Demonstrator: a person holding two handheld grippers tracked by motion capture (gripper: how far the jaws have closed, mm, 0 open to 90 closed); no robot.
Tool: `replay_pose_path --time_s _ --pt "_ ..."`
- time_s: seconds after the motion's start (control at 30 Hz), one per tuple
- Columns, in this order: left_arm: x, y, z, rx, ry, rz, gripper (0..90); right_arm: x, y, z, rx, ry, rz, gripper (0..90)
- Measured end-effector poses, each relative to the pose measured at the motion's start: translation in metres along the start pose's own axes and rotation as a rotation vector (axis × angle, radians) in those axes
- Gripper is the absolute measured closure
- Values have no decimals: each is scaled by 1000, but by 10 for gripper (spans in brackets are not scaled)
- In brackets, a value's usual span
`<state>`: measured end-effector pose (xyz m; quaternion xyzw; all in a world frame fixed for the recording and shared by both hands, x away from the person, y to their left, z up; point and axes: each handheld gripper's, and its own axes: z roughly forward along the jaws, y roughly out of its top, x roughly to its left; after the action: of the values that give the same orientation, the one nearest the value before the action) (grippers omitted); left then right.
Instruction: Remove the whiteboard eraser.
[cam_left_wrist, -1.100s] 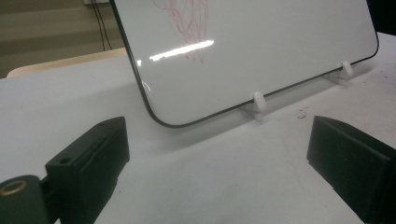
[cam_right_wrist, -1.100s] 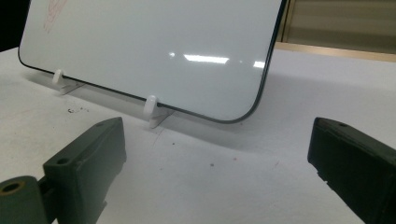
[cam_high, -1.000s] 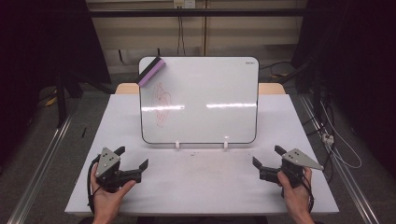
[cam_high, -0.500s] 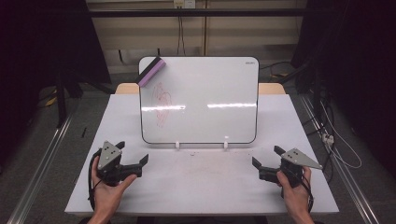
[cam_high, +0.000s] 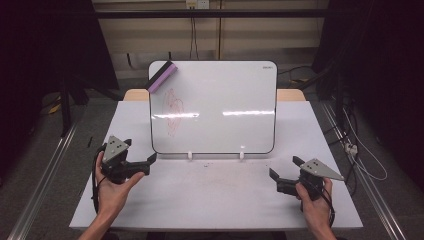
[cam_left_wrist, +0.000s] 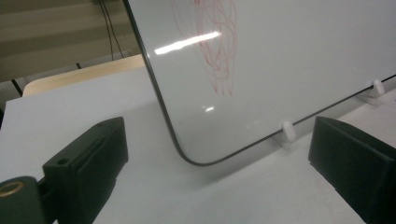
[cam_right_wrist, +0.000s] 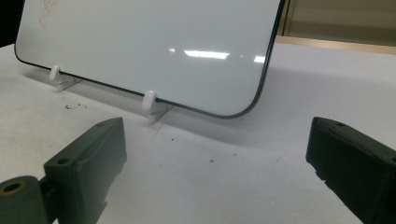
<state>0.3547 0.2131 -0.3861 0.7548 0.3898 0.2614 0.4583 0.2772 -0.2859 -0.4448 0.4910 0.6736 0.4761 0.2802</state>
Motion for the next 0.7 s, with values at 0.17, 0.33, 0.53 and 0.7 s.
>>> replay_pose_path --time_s 0.17,0.33,0.53,0.7 --pt "4 15 3 1 -4 8 37 0 0 2 4 3 2 48" --pt "7 35 5 -19 -5 31 43 0 0 2 4 1 3 49" --pt "10 56 11 -27 -14 55 36 -1 -1 2 6 2 -1 48" --pt "14 71 18 -30 -1 78 51 -2 -1 3 7 3 5 48"
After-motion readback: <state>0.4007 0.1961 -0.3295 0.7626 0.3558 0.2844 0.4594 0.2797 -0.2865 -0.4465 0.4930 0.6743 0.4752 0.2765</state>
